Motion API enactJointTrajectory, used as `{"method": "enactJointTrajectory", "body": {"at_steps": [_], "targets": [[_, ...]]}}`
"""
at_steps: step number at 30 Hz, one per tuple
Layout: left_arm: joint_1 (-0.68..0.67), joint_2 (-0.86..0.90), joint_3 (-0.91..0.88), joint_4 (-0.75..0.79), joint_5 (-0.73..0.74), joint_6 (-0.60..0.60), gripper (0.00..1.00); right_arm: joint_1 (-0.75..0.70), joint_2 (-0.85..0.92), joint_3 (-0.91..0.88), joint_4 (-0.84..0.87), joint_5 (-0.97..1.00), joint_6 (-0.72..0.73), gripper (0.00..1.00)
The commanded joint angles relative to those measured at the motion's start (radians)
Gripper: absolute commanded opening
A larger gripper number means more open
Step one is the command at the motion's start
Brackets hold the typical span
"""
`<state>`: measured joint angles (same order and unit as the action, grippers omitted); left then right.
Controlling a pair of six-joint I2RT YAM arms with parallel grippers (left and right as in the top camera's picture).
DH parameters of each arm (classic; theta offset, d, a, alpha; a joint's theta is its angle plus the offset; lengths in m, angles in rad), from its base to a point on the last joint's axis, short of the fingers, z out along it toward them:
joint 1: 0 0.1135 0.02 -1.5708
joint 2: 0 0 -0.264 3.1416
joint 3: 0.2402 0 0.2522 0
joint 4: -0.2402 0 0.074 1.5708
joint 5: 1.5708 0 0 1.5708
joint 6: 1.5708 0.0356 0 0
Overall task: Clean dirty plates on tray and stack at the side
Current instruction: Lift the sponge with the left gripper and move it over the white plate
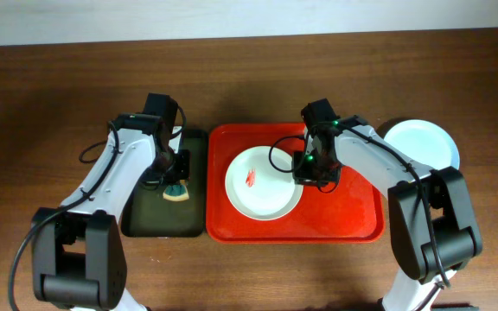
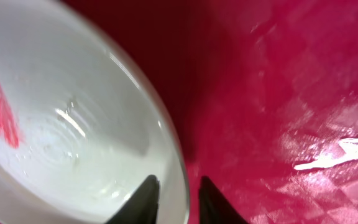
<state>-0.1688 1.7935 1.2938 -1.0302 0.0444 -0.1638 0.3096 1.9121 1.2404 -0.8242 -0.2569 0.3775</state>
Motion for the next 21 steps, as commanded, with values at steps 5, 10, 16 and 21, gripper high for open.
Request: {"method": "enactJointTrajectory", "body": {"at_steps": [5,10,16,21], "targets": [[-0.002,-0.01,0.092,-0.054,-0.013,-0.002,0.0,0.005,-0.008,-0.06,0.035,0.014,0.05,0.04],[-0.014,-0.009,0.273,-0.164,-0.028,-0.003,0.0,0.005,-0.008,-0.058,0.039,-0.092,0.05,0.04],[-0.17,0.061,0.261,-0.058,0.178,-0.003,0.0,0.005,-0.008,-0.058,0.043,-0.109,0.039,0.04],[-0.265,0.148,0.261,-0.023,0.175,-0.045,0.0,0.005,-0.008,-0.058,0.036,-0.106,0.039,0.04]]}}
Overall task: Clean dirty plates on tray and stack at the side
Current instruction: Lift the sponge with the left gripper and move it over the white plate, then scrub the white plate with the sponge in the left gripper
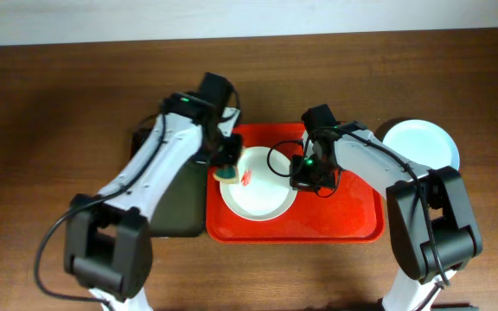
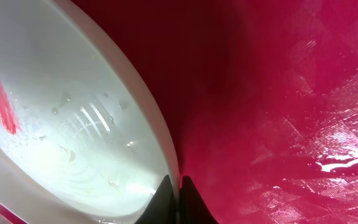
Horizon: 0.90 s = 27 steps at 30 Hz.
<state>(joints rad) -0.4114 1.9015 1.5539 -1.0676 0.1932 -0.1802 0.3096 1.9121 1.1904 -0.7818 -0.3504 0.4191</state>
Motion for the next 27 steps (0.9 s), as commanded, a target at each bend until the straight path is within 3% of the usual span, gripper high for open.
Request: {"method": "enactJointTrajectory", "body": {"at_steps": [1,15,23,24,27], "targets": [[-0.026,0.051,0.0,0.021,0.024,-0.029,0.0,0.005,-0.008,-0.008,-0.006,-0.013,-0.003,0.04],[-0.047,0.206,-0.001,0.148,0.02,-0.036,0.0,0.005,-0.008,-0.009,0.006,-0.005,-0.048,0.04],[-0.067,0.316,-0.003,0.134,0.033,-0.035,0.0,0.005,-0.008,-0.009,0.016,-0.005,-0.048,0.04],[-0.073,0.316,-0.003,0.124,0.059,-0.034,0.0,0.005,-0.008,-0.009,0.016,-0.005,-0.048,0.04],[-0.068,0.315,0.005,0.116,0.338,0.041,0.0,0.005,-0.008,-0.009,0.016,-0.005,-0.048,0.04]]}}
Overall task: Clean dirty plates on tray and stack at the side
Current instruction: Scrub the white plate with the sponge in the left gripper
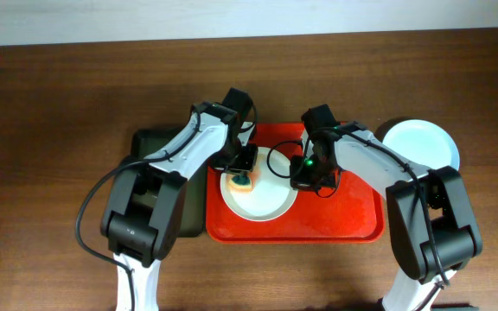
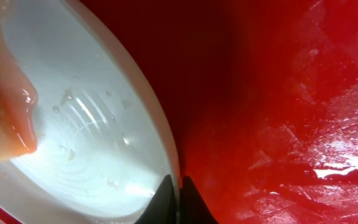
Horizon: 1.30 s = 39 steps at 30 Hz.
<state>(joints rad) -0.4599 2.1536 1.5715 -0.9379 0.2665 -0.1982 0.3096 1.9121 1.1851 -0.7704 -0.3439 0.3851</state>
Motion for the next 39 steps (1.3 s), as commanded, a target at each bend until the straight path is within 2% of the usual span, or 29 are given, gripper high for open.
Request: {"method": "enactJointTrajectory", "body": {"at_steps": [1,4,9,12,18,25,29,34,39], "targets": [[-0.011,0.062,-0.006,-0.018,0.305,0.059,0.0,0.006,-0.008,-0.003,0.005,-0.011,-0.014,0.04],[0.052,0.018,0.051,-0.097,0.301,0.06,0.0,0.005,-0.008,-0.004,0.005,-0.011,-0.014,0.04],[0.064,-0.158,0.052,-0.108,0.043,0.053,0.0,0.005,-0.008,-0.004,0.005,-0.011,-0.014,0.04],[0.046,-0.166,0.04,-0.117,-0.067,0.013,0.0,0.006,-0.008,-0.004,0.003,-0.012,-0.014,0.04],[-0.009,-0.166,-0.105,0.007,-0.073,-0.004,0.0,0.043,-0.008,-0.005,0.002,-0.011,-0.013,0.04],[-0.01,-0.166,-0.118,0.013,-0.089,-0.014,0.0,0.045,-0.008,-0.005,-0.01,-0.038,-0.01,0.04],[-0.01,-0.166,-0.167,0.058,-0.182,-0.068,0.0,0.045,-0.008,-0.005,-0.01,-0.038,-0.01,0.04],[-0.01,-0.166,-0.306,0.202,-0.171,-0.127,0.0,0.045,-0.008,-0.005,-0.01,-0.038,-0.01,0.04],[-0.008,-0.166,-0.342,0.222,0.151,-0.122,0.0,0.045,-0.008,-0.005,-0.009,-0.038,-0.01,0.04]]}}
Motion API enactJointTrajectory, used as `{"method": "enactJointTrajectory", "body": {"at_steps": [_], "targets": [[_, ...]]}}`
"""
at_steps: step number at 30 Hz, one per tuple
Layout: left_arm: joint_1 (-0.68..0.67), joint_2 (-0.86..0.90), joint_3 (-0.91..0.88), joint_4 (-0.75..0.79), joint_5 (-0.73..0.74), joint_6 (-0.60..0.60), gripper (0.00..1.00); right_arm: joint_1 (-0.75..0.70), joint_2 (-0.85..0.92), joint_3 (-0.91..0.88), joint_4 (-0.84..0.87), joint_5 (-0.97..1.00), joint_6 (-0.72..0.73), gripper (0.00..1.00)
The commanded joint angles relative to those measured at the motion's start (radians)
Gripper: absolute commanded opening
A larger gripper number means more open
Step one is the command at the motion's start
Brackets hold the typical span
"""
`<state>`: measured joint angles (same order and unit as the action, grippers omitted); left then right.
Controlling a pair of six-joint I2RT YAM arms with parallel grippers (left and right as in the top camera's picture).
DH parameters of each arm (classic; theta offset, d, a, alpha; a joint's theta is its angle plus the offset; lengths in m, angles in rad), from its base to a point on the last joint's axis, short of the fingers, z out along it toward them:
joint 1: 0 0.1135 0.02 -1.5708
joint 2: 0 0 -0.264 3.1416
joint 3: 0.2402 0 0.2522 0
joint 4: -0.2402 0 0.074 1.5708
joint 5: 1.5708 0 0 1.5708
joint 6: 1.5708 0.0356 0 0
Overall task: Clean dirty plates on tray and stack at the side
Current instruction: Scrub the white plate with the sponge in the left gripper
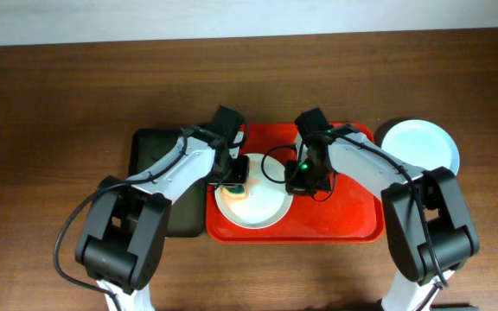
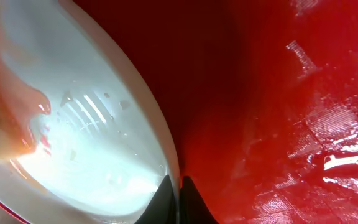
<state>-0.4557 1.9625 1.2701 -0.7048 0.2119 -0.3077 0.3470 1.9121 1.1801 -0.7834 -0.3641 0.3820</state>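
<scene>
A white plate (image 1: 258, 206) lies on the red tray (image 1: 353, 212). My right gripper (image 1: 294, 183) is shut on the plate's right rim. The right wrist view shows the rim pinched between the fingertips of that gripper (image 2: 178, 190). My left gripper (image 1: 236, 175) is shut on a yellow-and-green sponge (image 1: 235, 187), which presses on the left part of the plate. In the right wrist view the sponge (image 2: 5, 118) rests on the wet plate (image 2: 98, 124), with a faint pink smear beside it.
A clean white plate (image 1: 419, 144) sits on the wooden table to the right of the tray. A dark tray (image 1: 154, 168) lies to the left of the red one. The tray floor (image 2: 278, 93) to the right of the gripped plate is wet and shiny.
The sponge has shifted a little to the left and toward the front on the plate. The plate has slid slightly toward the tray's left front. My right gripper is still shut on the rim.
At first my left gripper was at the sponge in the dark tray, and my right jaws stood open around the rim of a plate with a red stain. Then the right was shut on the rim, with the sponge at the plate's edge. Later the sponge covered the stain.
</scene>
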Motion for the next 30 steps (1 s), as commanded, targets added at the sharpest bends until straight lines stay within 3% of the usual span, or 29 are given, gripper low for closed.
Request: {"method": "enactJointTrajectory", "body": {"at_steps": [1,3,5,8,9,11,19,30], "targets": [[-0.004,0.024,-0.029,-0.01,0.277,-0.009,0.0,0.007,-0.008,0.0,0.007,-0.018,-0.007,0.04],[0.021,0.016,0.011,-0.014,0.345,-0.009,0.0,0.007,-0.008,0.0,0.007,-0.018,-0.007,0.04],[0.047,-0.033,0.064,-0.041,0.322,-0.01,0.0,0.007,-0.008,0.0,0.006,-0.018,-0.007,0.04],[0.047,-0.111,0.07,-0.068,0.151,-0.01,0.0,0.007,-0.008,0.0,0.006,-0.018,-0.007,0.04],[0.041,-0.136,0.07,-0.108,0.019,-0.01,0.0,0.007,-0.008,0.0,0.006,-0.018,-0.007,0.04],[0.026,-0.134,0.06,-0.145,-0.06,-0.01,0.0,0.007,-0.008,0.0,0.007,-0.018,-0.007,0.04],[-0.047,-0.122,-0.025,-0.042,-0.061,-0.014,0.0,0.007,-0.008,0.0,0.006,-0.018,-0.008,0.04],[-0.048,-0.058,-0.026,-0.04,-0.071,-0.03,0.0,0.007,-0.008,0.0,0.007,-0.018,-0.008,0.04]]}}
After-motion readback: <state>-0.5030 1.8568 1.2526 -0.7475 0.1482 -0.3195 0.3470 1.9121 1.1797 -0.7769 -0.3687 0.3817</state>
